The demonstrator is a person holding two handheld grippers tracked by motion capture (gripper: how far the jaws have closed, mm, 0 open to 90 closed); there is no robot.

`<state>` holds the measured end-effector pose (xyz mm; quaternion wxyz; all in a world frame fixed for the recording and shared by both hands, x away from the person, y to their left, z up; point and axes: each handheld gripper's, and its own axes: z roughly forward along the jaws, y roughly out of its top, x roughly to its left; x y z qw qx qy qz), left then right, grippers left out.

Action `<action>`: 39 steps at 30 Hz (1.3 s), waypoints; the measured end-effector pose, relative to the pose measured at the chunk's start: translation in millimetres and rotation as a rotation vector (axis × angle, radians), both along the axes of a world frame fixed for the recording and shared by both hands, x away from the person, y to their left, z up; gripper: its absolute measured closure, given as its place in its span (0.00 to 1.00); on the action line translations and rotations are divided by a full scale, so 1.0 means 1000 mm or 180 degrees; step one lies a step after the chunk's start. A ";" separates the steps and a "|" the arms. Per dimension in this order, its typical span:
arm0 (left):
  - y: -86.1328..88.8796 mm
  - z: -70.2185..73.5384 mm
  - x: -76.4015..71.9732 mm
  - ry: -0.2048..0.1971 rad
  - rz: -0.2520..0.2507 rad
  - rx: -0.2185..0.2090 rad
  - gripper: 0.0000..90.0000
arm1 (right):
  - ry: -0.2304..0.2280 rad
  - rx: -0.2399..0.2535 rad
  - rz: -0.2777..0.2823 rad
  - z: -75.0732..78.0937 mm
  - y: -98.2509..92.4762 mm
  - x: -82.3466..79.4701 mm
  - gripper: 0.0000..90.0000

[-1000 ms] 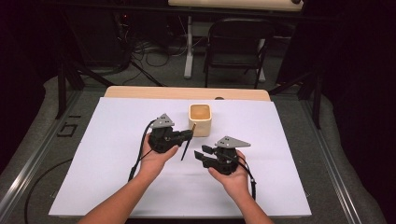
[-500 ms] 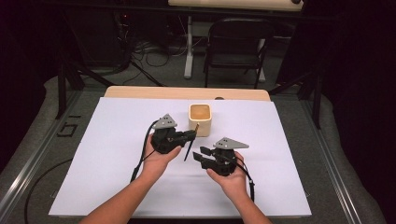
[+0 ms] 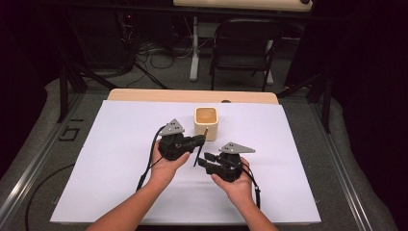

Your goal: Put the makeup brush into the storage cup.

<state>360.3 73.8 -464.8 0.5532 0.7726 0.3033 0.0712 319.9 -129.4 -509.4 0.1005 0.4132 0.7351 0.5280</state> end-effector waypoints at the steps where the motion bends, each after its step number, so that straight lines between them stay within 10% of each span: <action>1: 0.000 0.000 0.000 -0.0002 0.0004 -0.0015 0.93 | 0.0011 0.0007 -0.0007 0.000 0.000 0.000 0.70; 39: -0.005 -0.007 -0.006 0.0030 -0.0019 -0.0175 0.93 | 0.0496 0.0426 -0.0076 0.000 -0.006 0.007 0.92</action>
